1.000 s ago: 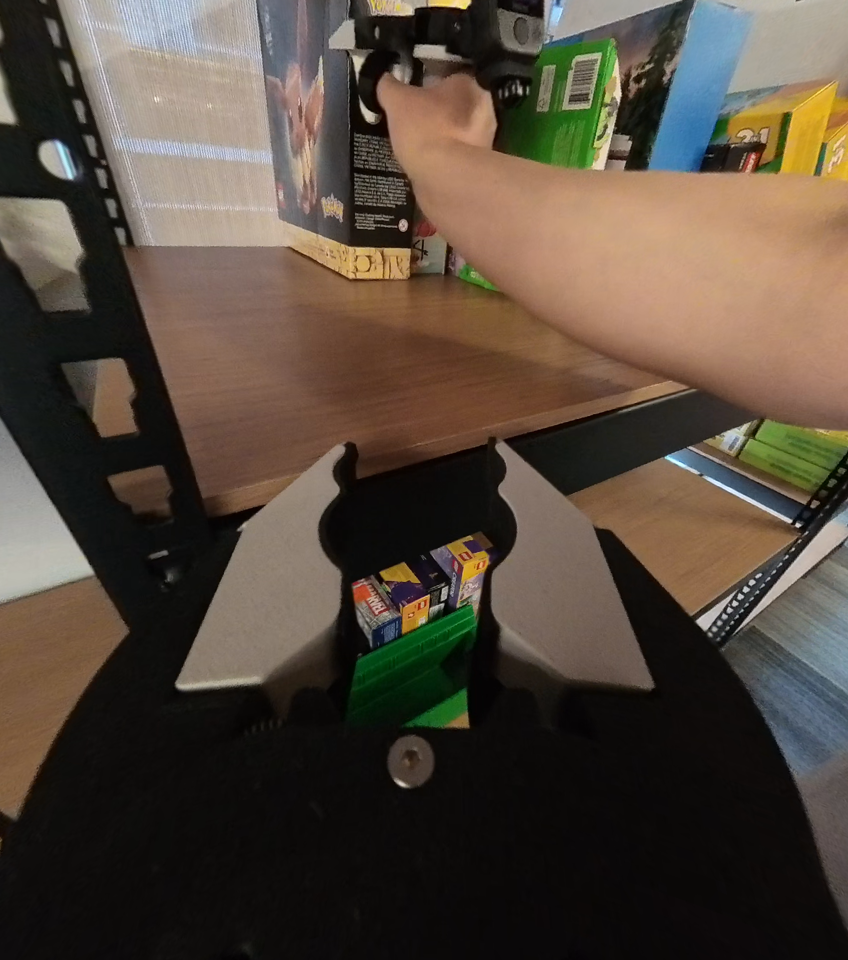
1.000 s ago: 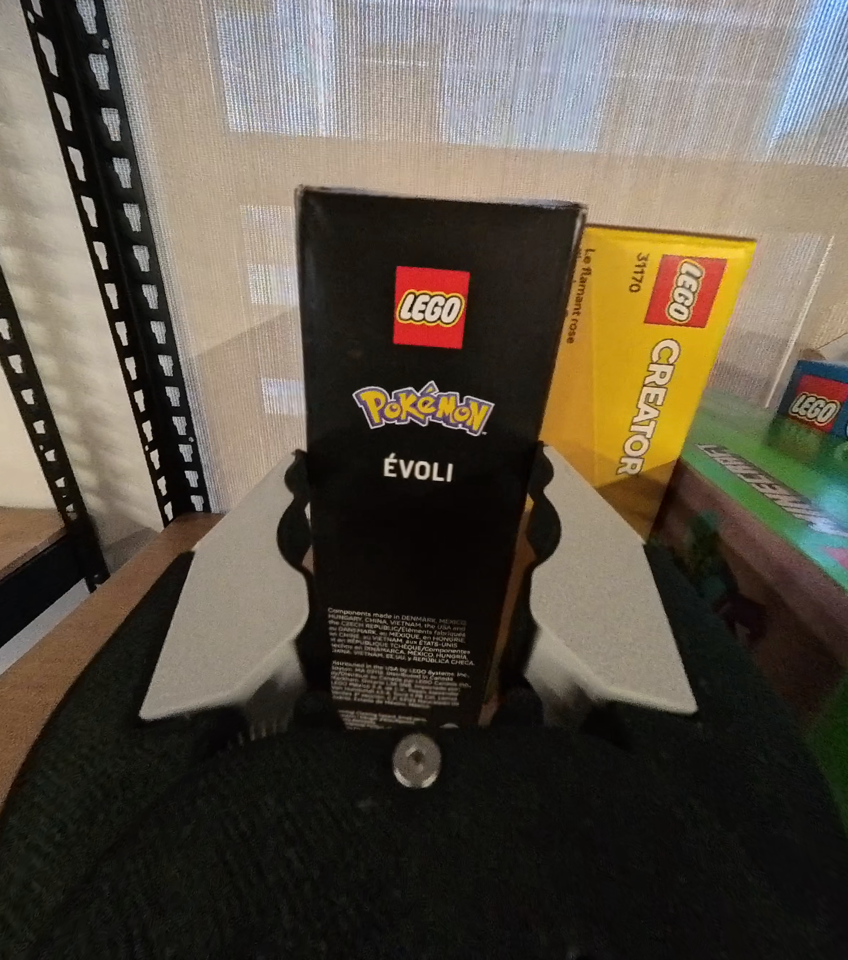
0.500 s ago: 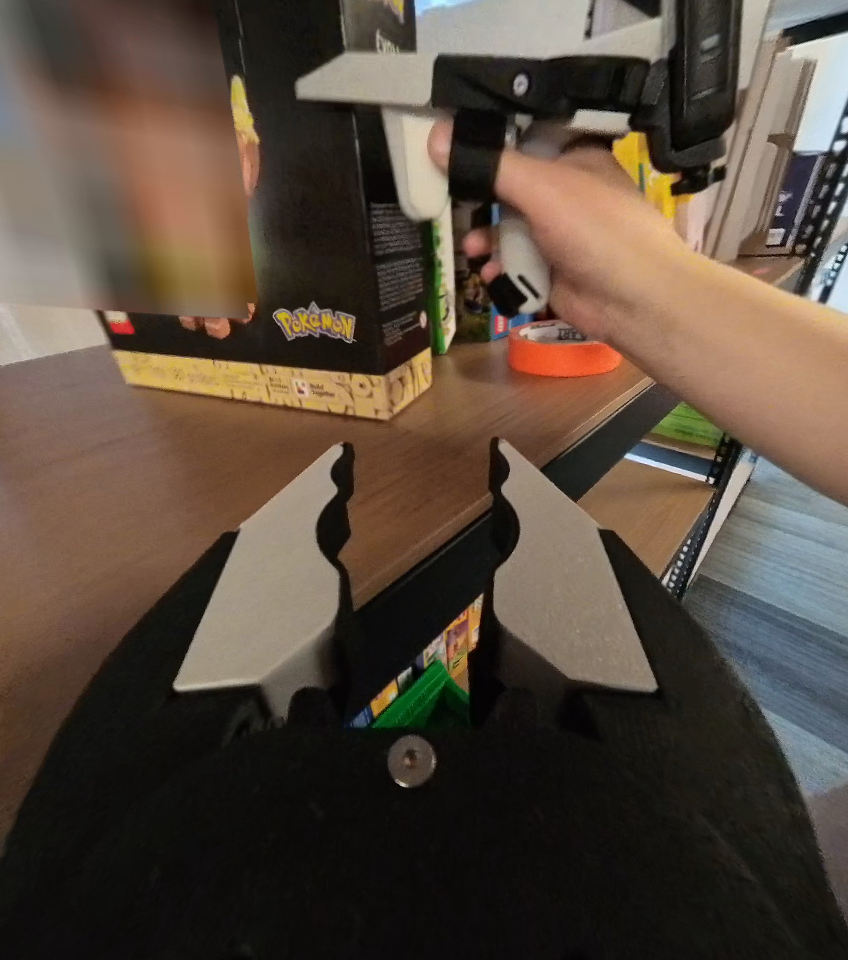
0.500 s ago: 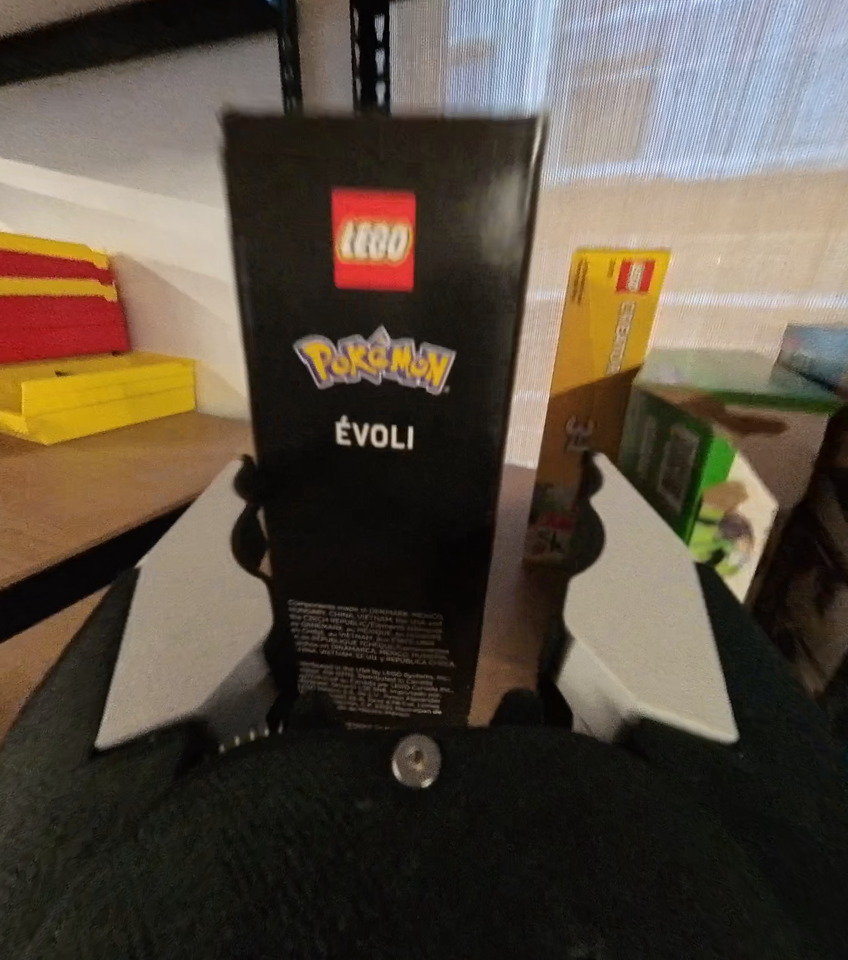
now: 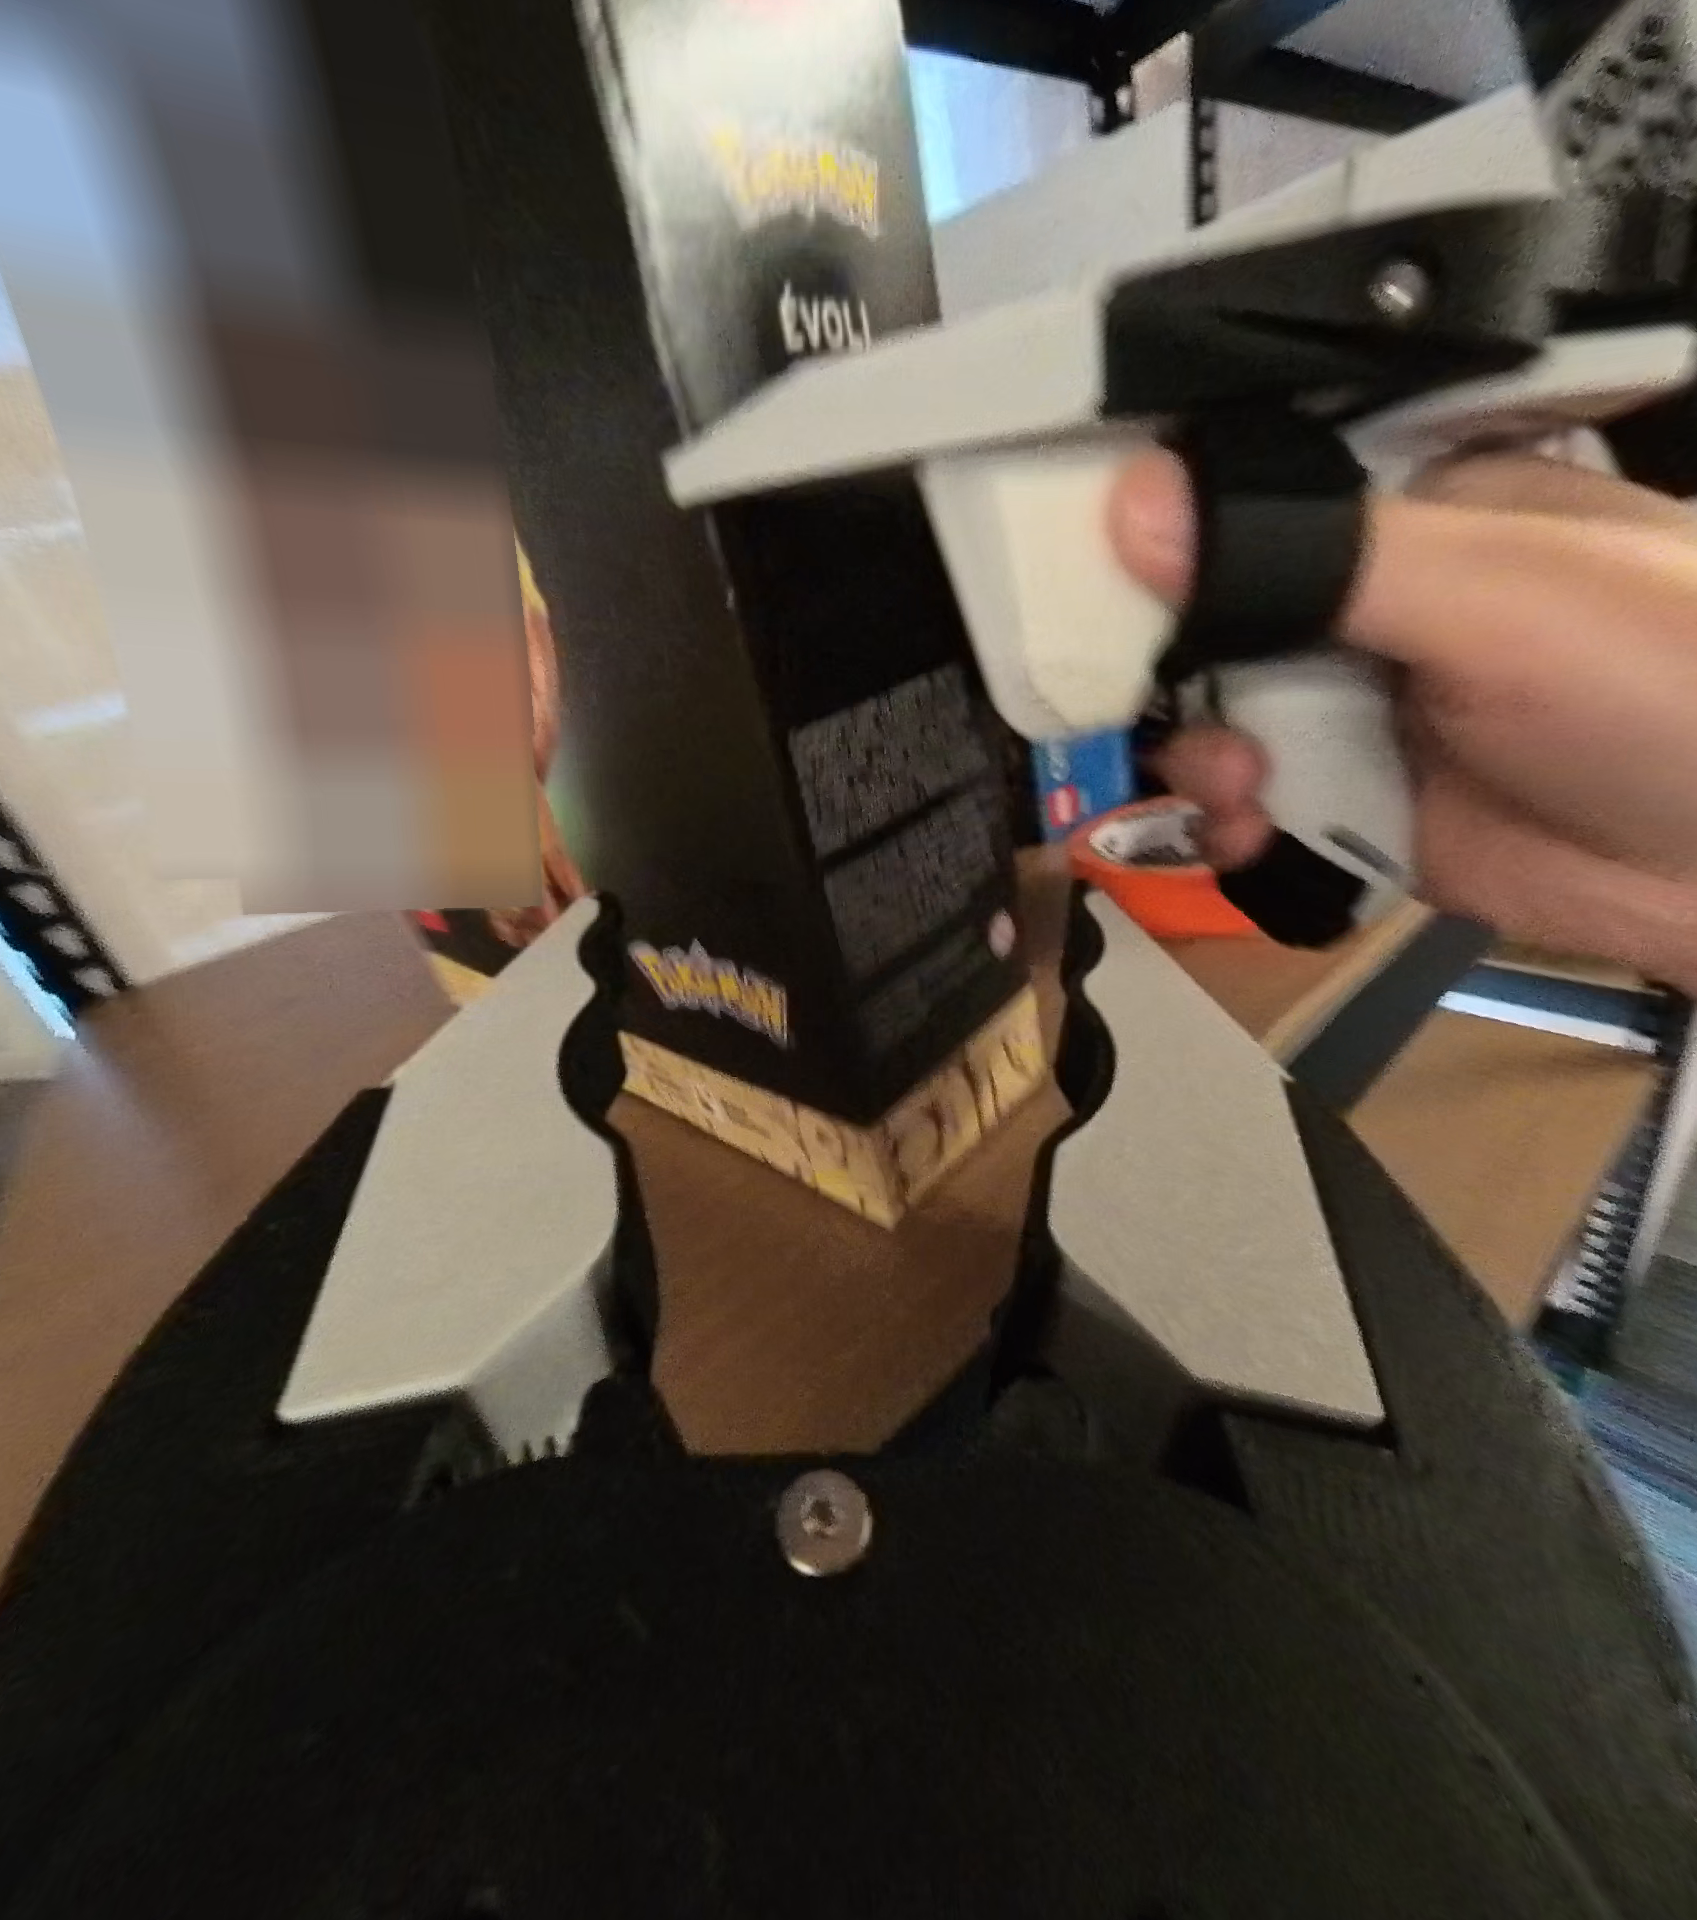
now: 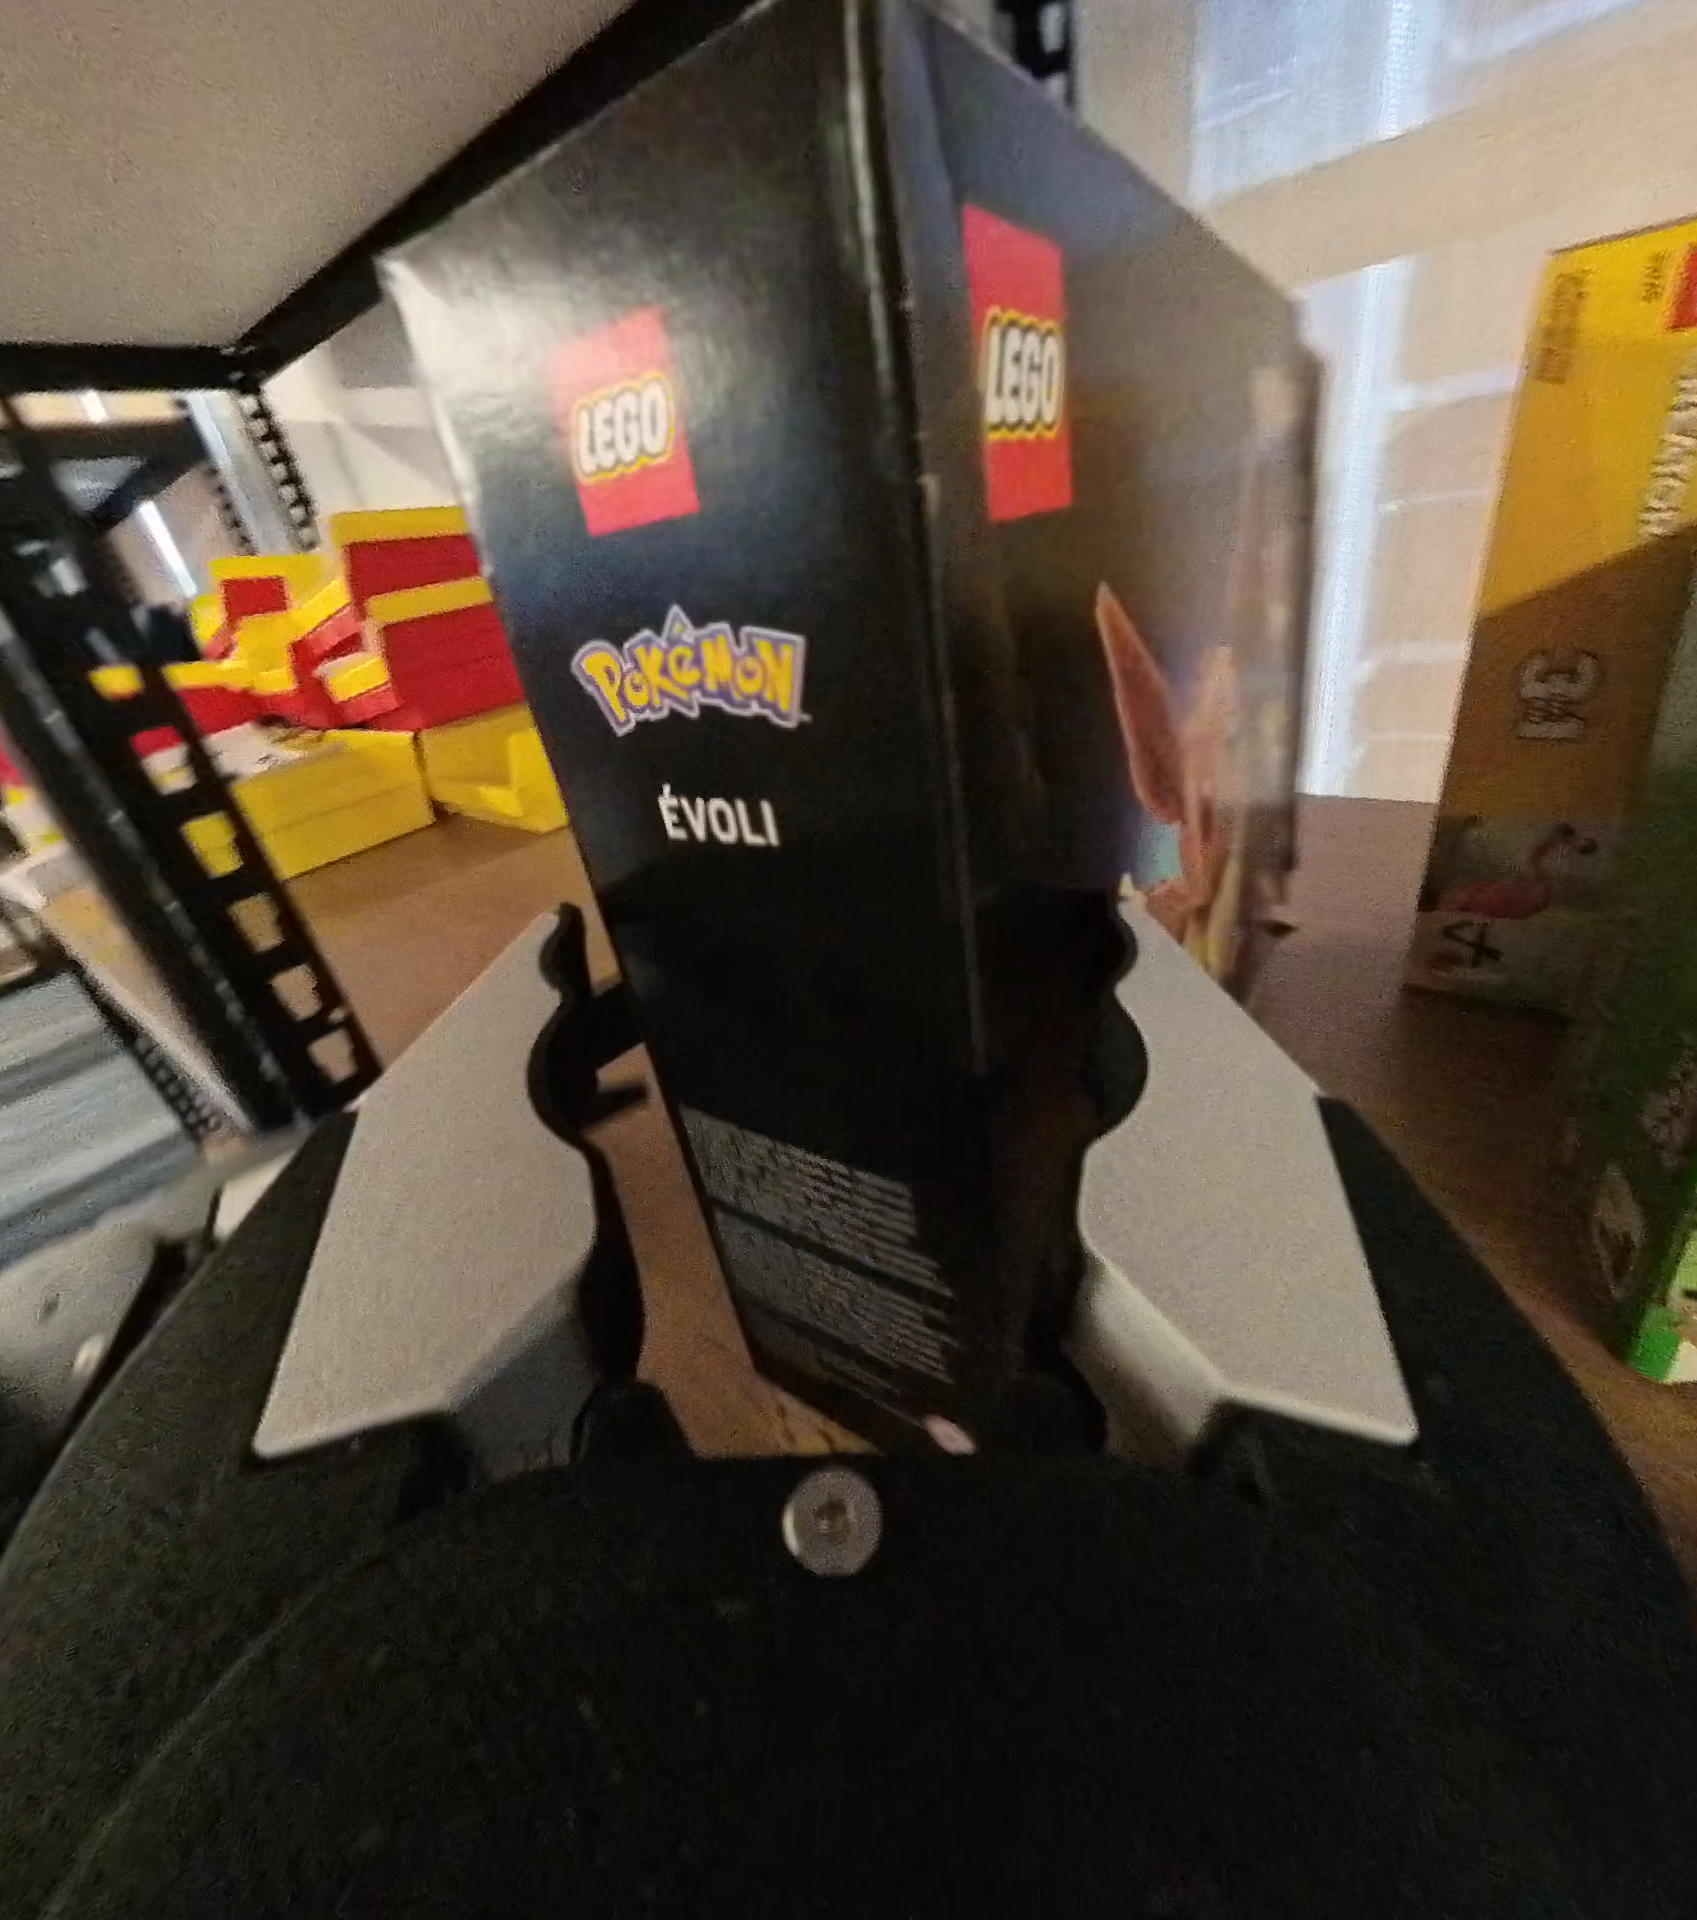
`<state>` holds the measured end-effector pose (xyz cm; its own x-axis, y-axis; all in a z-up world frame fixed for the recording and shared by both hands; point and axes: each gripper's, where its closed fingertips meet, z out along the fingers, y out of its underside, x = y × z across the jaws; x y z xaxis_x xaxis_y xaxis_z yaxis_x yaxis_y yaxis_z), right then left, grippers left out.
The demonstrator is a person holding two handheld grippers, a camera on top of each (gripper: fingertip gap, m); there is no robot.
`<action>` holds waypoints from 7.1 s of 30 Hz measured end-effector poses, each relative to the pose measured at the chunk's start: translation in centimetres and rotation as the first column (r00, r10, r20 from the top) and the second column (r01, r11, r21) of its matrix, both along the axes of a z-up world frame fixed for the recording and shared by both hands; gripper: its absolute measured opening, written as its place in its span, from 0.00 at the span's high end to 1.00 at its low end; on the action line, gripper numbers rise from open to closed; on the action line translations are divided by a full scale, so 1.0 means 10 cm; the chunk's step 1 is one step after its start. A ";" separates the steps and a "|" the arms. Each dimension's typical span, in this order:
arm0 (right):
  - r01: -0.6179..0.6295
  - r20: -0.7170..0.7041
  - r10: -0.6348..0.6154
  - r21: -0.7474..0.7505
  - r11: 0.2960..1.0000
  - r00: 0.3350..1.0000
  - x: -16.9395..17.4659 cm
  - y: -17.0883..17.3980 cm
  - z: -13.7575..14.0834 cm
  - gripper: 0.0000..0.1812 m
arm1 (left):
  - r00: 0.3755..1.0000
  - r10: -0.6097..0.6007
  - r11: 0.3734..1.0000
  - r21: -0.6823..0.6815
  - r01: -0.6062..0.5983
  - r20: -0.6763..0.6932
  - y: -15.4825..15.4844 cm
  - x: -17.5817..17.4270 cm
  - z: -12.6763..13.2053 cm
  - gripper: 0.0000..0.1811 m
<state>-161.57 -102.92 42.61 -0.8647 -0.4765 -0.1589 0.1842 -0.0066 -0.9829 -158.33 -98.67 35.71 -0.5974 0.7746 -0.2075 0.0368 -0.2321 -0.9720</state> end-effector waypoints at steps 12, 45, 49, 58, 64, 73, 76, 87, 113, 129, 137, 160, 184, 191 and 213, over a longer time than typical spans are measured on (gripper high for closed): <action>-0.205 0.111 0.223 -0.155 0.967 0.969 -0.70 0.77 0.03 0.58 | 0.939 0.340 0.941 0.011 -0.339 -0.059 -0.40 -0.07 0.63 0.37; -0.583 -0.199 0.579 0.048 0.811 0.790 -0.99 -0.08 0.20 0.65 | 0.763 0.630 0.711 0.290 -0.641 0.143 -1.26 0.64 -0.01 0.62; -0.535 -0.279 0.514 0.003 0.845 0.811 -1.02 -0.18 0.34 0.66 | 0.724 0.658 0.688 0.226 -0.690 0.209 -1.42 0.61 -0.15 0.67; -0.500 -0.297 0.541 0.209 0.841 0.787 -1.15 -0.08 0.03 0.65 | 0.830 0.554 0.812 0.257 -0.523 -0.063 -0.43 0.71 0.08 0.67; -0.487 -0.226 0.566 0.325 0.811 0.793 -0.96 -0.14 -0.10 0.68 | 0.839 0.534 0.839 0.185 -0.511 -0.105 0.60 1.48 0.18 0.74; -0.366 -0.431 0.570 0.468 0.804 0.700 0.18 -1.34 0.25 0.81 | 0.882 0.470 0.882 0.063 -0.467 -0.038 0.30 1.78 0.36 0.73; -0.310 -0.361 0.665 0.674 0.670 0.653 0.41 -1.89 0.00 0.82 | 0.921 0.386 0.920 0.059 -0.388 0.049 0.02 1.41 0.14 0.64; -0.139 -0.154 0.638 0.912 0.385 0.755 0.30 -3.10 -0.77 0.79 | 0.878 0.437 0.896 -0.181 -0.405 0.198 -0.49 0.77 0.24 0.64; -0.260 0.253 0.699 0.961 -0.099 0.669 0.43 -2.93 -0.67 0.95 | 0.787 0.522 0.821 0.057 -0.569 0.329 -1.21 0.85 -0.27 0.59; 0.011 -0.308 0.804 0.936 0.352 0.508 0.43 -2.31 0.69 0.96 | 0.841 0.420 0.887 0.041 -0.459 0.341 -1.36 0.53 -0.23 0.56; 0.208 -0.555 0.744 0.831 0.516 0.371 0.25 -1.97 0.89 0.97 | 0.965 0.184 0.963 0.162 -0.216 0.189 -1.25 0.10 -0.06 0.57; -0.107 -0.743 0.669 0.668 0.737 -0.029 -0.19 -0.05 0.83 0.98 | 0.982 0.136 0.979 0.172 -0.112 -0.129 -0.87 0.44 0.85 0.29; -0.562 -0.689 0.292 -0.202 0.802 0.664 -1.45 -0.14 1.59 0.60 | 0.997 -0.048 0.998 -0.054 0.045 -0.060 -0.28 0.09 1.01 0.45; -0.769 -0.781 0.429 -0.101 0.631 0.454 -1.14 0.01 1.32 0.76 | 0.999 -0.038 0.992 -0.123 0.038 0.004 -0.11 0.03 1.01 0.45; -0.872 -0.688 0.627 -0.016 0.489 0.365 -1.20 0.71 1.65 0.88 | 0.996 -0.028 0.949 -0.311 0.052 0.079 0.26 -0.10 1.01 0.44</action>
<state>-173.61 -95.78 59.13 0.0479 -0.8720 0.4872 -0.2477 -0.4829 -0.8399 -159.38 -96.11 45.78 -0.5414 0.6868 -0.4850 0.0894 -0.5265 -0.8455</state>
